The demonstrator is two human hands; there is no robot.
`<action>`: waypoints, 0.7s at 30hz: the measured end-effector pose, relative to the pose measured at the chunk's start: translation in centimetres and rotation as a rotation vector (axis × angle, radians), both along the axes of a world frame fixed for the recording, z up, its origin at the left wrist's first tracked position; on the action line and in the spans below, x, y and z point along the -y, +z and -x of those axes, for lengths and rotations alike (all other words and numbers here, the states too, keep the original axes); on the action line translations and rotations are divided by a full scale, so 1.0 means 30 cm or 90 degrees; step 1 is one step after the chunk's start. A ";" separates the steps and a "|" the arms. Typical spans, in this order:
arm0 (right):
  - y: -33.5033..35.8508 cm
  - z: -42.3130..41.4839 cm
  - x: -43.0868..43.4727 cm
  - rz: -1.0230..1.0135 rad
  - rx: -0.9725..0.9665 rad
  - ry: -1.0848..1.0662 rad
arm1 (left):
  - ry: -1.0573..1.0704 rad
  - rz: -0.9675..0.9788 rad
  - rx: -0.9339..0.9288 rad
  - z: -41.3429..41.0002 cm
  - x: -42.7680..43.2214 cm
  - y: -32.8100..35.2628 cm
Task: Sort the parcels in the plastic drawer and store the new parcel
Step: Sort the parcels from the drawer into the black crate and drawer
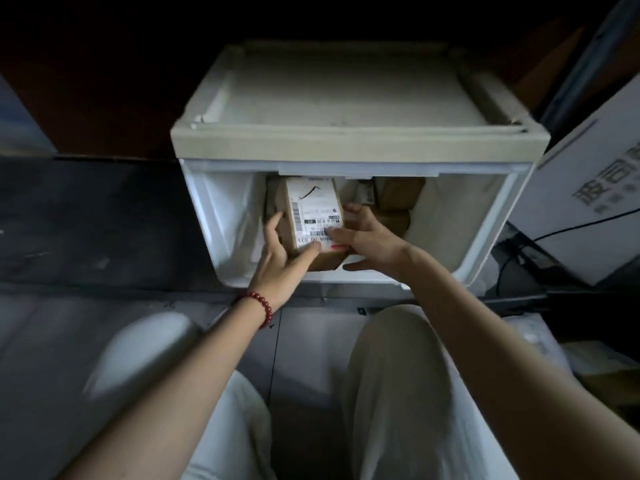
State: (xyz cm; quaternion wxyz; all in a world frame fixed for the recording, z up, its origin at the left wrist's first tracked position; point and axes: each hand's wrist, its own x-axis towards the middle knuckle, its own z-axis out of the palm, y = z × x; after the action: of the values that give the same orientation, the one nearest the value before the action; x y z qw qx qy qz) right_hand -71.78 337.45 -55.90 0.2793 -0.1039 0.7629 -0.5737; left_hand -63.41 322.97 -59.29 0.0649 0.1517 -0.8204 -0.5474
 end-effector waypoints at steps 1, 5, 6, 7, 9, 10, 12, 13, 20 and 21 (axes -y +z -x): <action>0.007 -0.018 -0.004 -0.008 -0.012 0.007 | 0.001 -0.007 0.006 -0.020 -0.006 0.007; 0.026 -0.107 -0.032 -0.035 -0.038 0.042 | 0.024 -0.022 0.038 -0.114 -0.033 0.052; 0.027 -0.130 -0.041 -0.033 -0.030 0.048 | 0.029 -0.018 0.048 -0.130 -0.035 0.056; 0.025 -0.154 -0.050 -0.028 -0.017 0.051 | 0.036 -0.026 0.056 -0.147 -0.034 0.058; 0.025 -0.192 -0.064 -0.014 0.006 0.061 | 0.059 -0.063 0.057 -0.171 -0.035 0.057; 0.027 -0.207 -0.067 -0.005 0.005 0.063 | 0.068 -0.089 0.052 -0.182 -0.038 0.054; 0.028 -0.232 -0.069 0.024 0.003 0.055 | 0.082 -0.145 0.040 -0.201 -0.047 0.050; 0.023 -0.243 -0.069 0.042 0.006 0.049 | 0.089 -0.162 0.034 -0.212 -0.053 0.051; -0.031 -0.264 -0.091 0.084 -0.062 0.012 | 0.100 -0.182 0.015 -0.223 -0.055 0.057; -0.038 -0.263 -0.099 0.075 -0.088 0.003 | 0.105 -0.180 0.013 -0.222 -0.054 0.060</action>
State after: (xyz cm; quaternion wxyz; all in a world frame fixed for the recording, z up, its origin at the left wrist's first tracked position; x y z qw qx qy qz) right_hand -63.90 340.41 -57.03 0.2208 -0.1610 0.7450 -0.6085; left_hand -56.75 324.60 -57.50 0.0790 0.2319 -0.7205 -0.6488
